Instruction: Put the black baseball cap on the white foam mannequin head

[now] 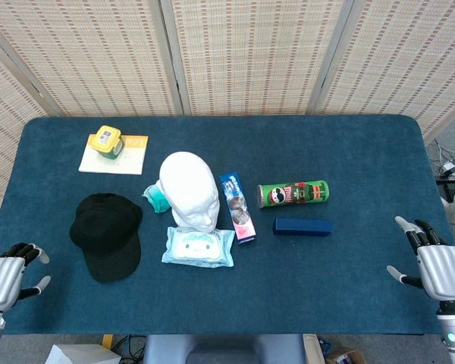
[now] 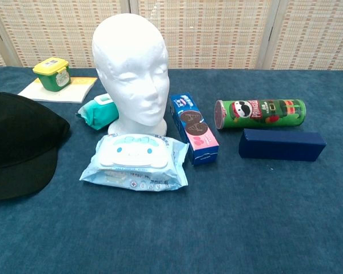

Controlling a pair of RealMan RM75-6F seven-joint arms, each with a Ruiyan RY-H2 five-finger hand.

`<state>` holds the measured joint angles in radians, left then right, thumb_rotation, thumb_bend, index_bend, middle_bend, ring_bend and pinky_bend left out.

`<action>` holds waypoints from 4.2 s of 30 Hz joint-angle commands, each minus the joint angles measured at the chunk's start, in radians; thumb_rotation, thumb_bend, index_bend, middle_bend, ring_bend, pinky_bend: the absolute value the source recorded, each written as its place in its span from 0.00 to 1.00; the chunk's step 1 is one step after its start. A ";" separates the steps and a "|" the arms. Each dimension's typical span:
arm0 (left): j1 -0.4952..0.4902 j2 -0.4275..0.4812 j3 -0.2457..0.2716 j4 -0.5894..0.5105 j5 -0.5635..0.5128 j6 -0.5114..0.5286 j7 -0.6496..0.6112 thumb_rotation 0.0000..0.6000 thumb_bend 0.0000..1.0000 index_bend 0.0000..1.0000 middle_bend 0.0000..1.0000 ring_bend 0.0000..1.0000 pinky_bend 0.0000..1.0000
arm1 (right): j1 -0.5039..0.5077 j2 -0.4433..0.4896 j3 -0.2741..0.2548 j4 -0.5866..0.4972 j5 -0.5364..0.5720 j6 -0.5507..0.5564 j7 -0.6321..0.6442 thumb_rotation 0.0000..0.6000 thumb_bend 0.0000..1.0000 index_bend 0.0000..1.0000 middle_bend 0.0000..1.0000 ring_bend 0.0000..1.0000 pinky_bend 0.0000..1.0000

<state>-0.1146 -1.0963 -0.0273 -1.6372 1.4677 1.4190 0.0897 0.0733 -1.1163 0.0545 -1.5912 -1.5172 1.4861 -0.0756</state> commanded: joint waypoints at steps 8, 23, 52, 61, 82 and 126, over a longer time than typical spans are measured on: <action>-0.001 0.003 0.009 0.001 0.013 -0.003 -0.004 1.00 0.20 0.49 0.41 0.28 0.46 | 0.005 -0.001 0.004 -0.006 0.014 -0.013 -0.014 1.00 0.00 0.14 0.27 0.16 0.45; -0.022 -0.008 0.077 0.002 0.189 0.008 -0.115 1.00 0.23 0.51 0.45 0.36 0.54 | -0.006 0.007 0.005 -0.006 0.009 0.006 0.028 1.00 0.00 0.14 0.27 0.15 0.45; -0.182 -0.118 0.019 -0.087 0.049 -0.261 -0.023 1.00 1.00 0.37 0.36 0.36 0.65 | -0.008 0.022 0.003 -0.004 0.007 0.000 0.059 1.00 0.00 0.14 0.27 0.16 0.45; -0.231 -0.138 -0.020 -0.050 -0.039 -0.319 -0.002 1.00 1.00 0.37 0.35 0.34 0.65 | -0.008 0.022 0.003 -0.004 0.007 0.001 0.061 1.00 0.00 0.14 0.27 0.16 0.45; -0.254 -0.148 -0.058 0.080 -0.188 -0.291 0.164 1.00 1.00 0.36 0.28 0.25 0.51 | -0.010 0.021 0.003 -0.002 0.003 0.005 0.065 1.00 0.00 0.14 0.27 0.16 0.45; -0.156 -0.353 -0.001 0.265 -0.046 -0.112 0.137 1.00 0.03 0.33 0.41 0.28 0.45 | -0.033 0.041 0.007 0.010 -0.009 0.047 0.149 1.00 0.00 0.15 0.27 0.16 0.45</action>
<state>-0.2723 -1.4414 -0.0255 -1.3798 1.4240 1.3037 0.2221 0.0407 -1.0753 0.0617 -1.5817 -1.5260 1.5333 0.0731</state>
